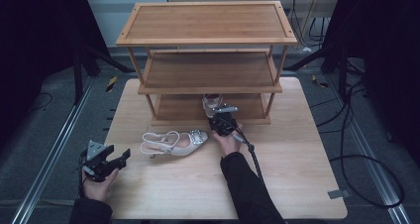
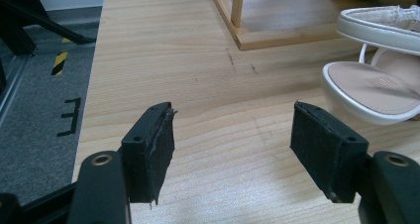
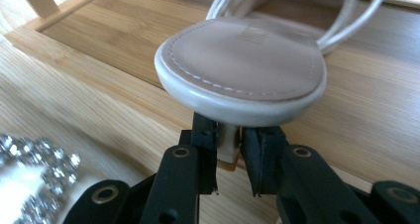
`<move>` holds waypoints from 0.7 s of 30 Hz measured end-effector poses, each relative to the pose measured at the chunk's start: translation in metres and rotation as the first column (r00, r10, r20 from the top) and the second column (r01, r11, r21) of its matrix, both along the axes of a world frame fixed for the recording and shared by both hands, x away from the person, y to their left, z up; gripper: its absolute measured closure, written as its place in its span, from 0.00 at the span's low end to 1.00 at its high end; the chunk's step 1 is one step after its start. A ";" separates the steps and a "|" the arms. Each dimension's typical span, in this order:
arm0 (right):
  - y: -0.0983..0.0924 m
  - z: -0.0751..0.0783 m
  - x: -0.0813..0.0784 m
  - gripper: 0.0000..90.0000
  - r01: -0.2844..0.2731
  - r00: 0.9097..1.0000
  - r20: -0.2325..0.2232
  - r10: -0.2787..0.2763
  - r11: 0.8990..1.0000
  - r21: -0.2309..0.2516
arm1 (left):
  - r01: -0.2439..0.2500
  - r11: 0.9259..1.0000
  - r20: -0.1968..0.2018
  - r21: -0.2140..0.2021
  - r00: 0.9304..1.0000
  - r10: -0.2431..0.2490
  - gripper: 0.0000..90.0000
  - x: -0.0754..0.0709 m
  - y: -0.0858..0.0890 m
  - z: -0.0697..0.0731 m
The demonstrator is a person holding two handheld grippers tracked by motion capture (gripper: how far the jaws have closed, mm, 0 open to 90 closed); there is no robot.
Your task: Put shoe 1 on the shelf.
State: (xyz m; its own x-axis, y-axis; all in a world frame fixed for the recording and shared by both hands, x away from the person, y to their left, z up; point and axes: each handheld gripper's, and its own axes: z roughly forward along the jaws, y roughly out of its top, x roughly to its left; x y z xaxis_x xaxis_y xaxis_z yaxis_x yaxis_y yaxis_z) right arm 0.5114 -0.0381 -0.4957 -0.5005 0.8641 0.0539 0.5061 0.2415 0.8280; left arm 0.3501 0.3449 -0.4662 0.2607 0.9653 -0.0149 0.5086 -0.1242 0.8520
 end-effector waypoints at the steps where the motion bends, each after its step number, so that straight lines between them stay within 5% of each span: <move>1: 0.004 -0.001 0.003 0.85 -0.002 1.000 -0.001 0.002 1.000 -0.001 | 0.000 1.000 0.000 0.001 1.000 0.000 0.36 0.000 0.000 0.000; 13: 0.015 -0.006 0.006 0.83 0.015 1.000 0.000 -0.015 1.000 -0.001 | 0.002 1.000 0.001 -0.002 1.000 -0.002 0.36 0.000 0.000 0.000; 16: 0.007 -0.002 0.002 0.68 0.007 0.999 -0.032 -0.005 0.999 0.045 | 0.001 1.000 0.000 -0.006 1.000 -0.001 0.36 0.000 0.001 0.000; 21: -0.005 0.010 -0.022 0.59 -0.032 0.999 0.028 0.031 0.999 0.038 | 0.001 1.000 0.002 -0.007 1.000 -0.001 0.37 -0.001 0.002 0.001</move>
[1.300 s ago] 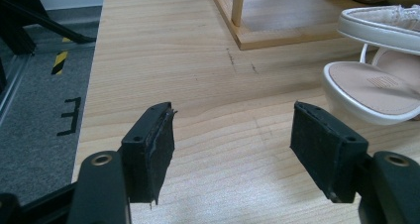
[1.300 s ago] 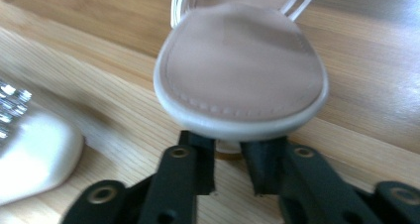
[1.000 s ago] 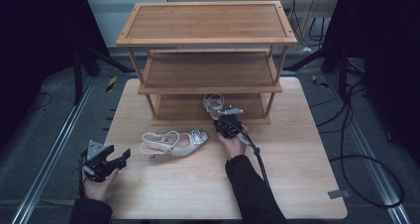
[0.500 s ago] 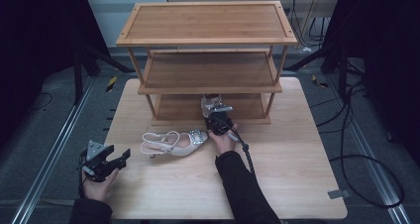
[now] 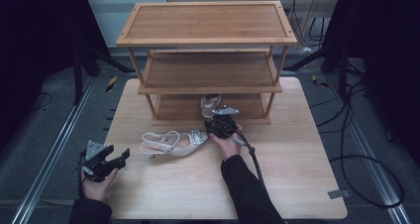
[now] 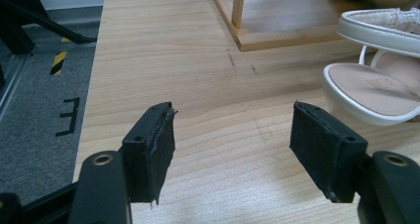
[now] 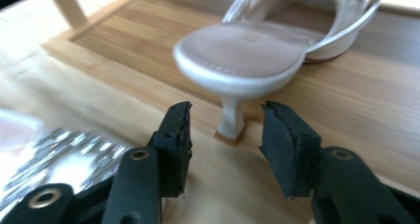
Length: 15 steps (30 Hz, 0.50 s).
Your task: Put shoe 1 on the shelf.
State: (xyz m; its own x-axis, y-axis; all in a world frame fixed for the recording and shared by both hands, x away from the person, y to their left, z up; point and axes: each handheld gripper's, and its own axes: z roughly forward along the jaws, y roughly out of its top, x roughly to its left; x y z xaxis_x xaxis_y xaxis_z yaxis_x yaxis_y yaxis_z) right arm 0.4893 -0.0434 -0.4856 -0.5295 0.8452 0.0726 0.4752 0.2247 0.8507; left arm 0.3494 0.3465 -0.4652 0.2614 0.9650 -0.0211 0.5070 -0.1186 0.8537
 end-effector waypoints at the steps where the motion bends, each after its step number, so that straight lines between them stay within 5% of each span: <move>1: -0.002 0.003 -0.006 0.58 -0.009 1.000 0.001 0.009 1.000 -0.003 | 0.004 1.000 -0.001 0.001 1.000 -0.004 0.37 0.000 0.000 0.000; 11: -0.032 0.028 -0.043 0.59 -0.064 0.998 0.020 0.065 0.997 -0.042 | 0.111 0.994 -0.001 0.011 0.994 -0.111 0.47 -0.001 -0.012 -0.003; 14: -0.046 0.035 -0.051 0.57 -0.065 0.997 0.031 0.067 0.996 -0.065 | 0.178 0.984 -0.012 0.022 0.984 -0.178 0.46 0.000 -0.020 -0.009; 15: -0.050 0.037 -0.054 0.56 -0.067 0.997 0.030 0.069 0.996 -0.064 | 0.232 0.972 -0.024 0.033 0.973 -0.231 0.45 0.003 -0.027 -0.013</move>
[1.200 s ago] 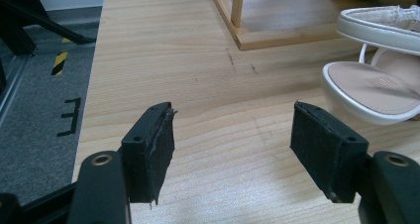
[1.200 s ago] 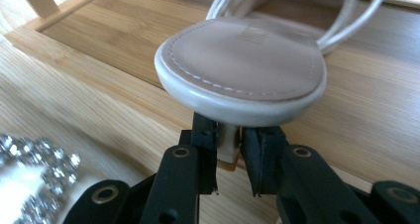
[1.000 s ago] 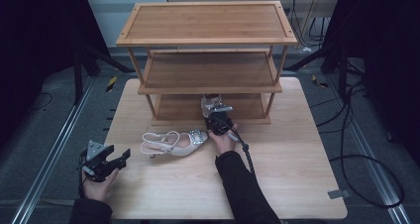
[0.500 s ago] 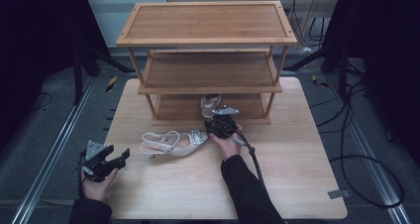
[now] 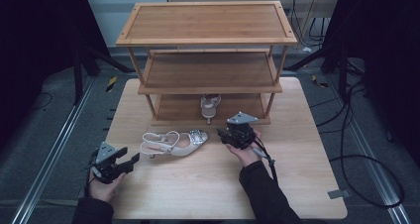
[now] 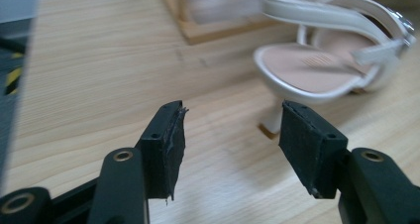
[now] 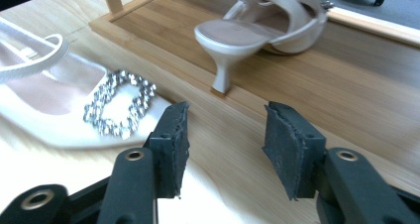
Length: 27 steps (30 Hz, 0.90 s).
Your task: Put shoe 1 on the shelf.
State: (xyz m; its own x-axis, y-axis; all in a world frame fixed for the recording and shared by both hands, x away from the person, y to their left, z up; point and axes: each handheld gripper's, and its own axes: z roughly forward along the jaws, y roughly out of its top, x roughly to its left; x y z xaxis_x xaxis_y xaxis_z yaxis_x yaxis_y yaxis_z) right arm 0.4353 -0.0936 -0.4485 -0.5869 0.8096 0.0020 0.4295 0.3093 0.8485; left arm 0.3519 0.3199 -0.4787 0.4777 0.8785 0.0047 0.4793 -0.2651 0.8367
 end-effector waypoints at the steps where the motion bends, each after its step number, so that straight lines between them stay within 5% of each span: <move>1: -0.005 0.001 -0.003 0.55 -0.003 1.000 0.009 0.003 1.000 -0.005 | 0.000 1.000 0.000 0.000 1.000 0.000 0.44 0.000 0.000 0.000; 3: -0.015 0.004 -0.011 0.52 -0.007 1.000 0.018 0.007 1.000 -0.013 | 0.062 0.998 -0.006 0.006 0.998 -0.062 0.44 0.003 -0.009 -0.004; 11: -0.055 0.000 -0.041 0.51 -0.003 1.000 0.023 0.004 0.999 -0.033 | 0.090 0.995 -0.053 0.038 0.995 -0.088 0.47 0.016 -0.020 -0.012; 16: -0.085 -0.012 -0.058 0.55 0.032 0.999 0.003 -0.032 0.999 -0.005 | 0.101 0.994 -0.063 0.041 0.993 -0.099 0.57 0.023 -0.025 -0.015; 23: -0.085 -0.019 -0.057 0.61 0.031 0.999 -0.009 -0.031 0.999 -0.014 | 0.114 0.993 -0.068 0.021 0.991 -0.112 0.77 0.025 -0.024 -0.015; 27: -0.085 -0.020 -0.056 0.62 0.037 0.999 -0.010 -0.037 0.999 -0.015 | 0.115 0.993 -0.079 0.034 0.991 -0.112 0.78 0.025 -0.027 -0.013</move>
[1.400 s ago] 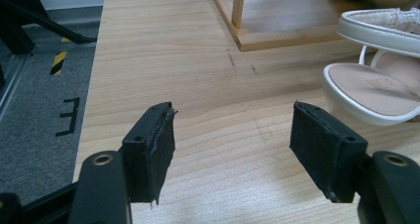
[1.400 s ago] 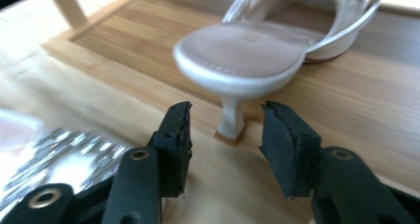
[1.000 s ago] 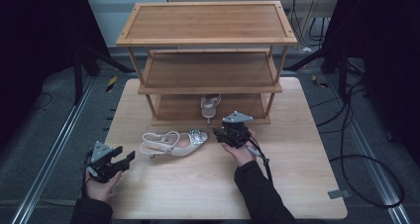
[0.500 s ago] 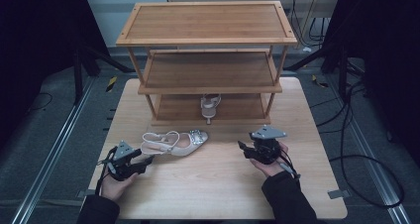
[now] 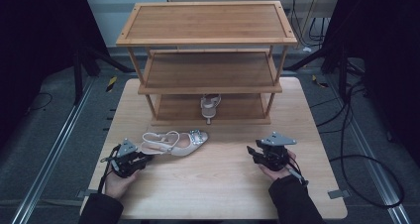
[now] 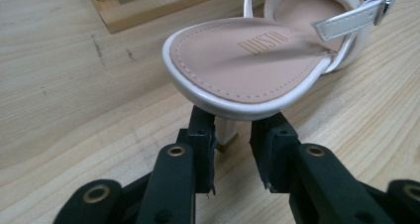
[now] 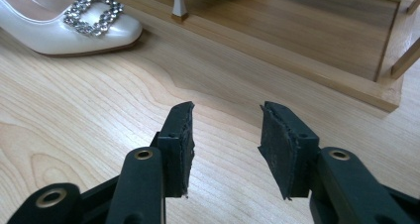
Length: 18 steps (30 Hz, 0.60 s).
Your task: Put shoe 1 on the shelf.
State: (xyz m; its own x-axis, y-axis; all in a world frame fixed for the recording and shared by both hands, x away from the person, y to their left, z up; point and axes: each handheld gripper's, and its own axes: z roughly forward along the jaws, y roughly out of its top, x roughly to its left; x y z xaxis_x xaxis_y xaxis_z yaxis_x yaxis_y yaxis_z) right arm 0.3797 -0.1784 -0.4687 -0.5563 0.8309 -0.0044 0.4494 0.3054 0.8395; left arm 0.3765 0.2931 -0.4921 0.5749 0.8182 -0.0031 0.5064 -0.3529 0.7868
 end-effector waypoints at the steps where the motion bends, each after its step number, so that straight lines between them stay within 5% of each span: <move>1: 0.000 0.000 0.000 0.63 0.002 1.000 -0.005 -0.002 1.000 0.002 | 0.000 1.000 0.000 0.000 1.000 0.000 0.80 0.000 0.000 0.000; 12: -0.003 -0.001 -0.001 0.64 0.013 1.000 -0.007 -0.013 1.000 0.009 | 0.076 0.997 -0.042 -0.013 0.996 -0.077 0.81 -0.016 -0.021 0.005; 14: -0.003 -0.001 -0.001 0.65 0.011 1.000 -0.002 -0.011 1.000 0.015 | 0.101 0.994 -0.052 -0.045 0.993 -0.103 0.81 -0.023 -0.033 0.007; 18: -0.002 -0.002 -0.001 0.66 0.011 1.000 -0.010 -0.011 1.000 0.016 | 0.121 0.992 -0.055 -0.043 0.991 -0.123 0.81 -0.032 -0.055 0.006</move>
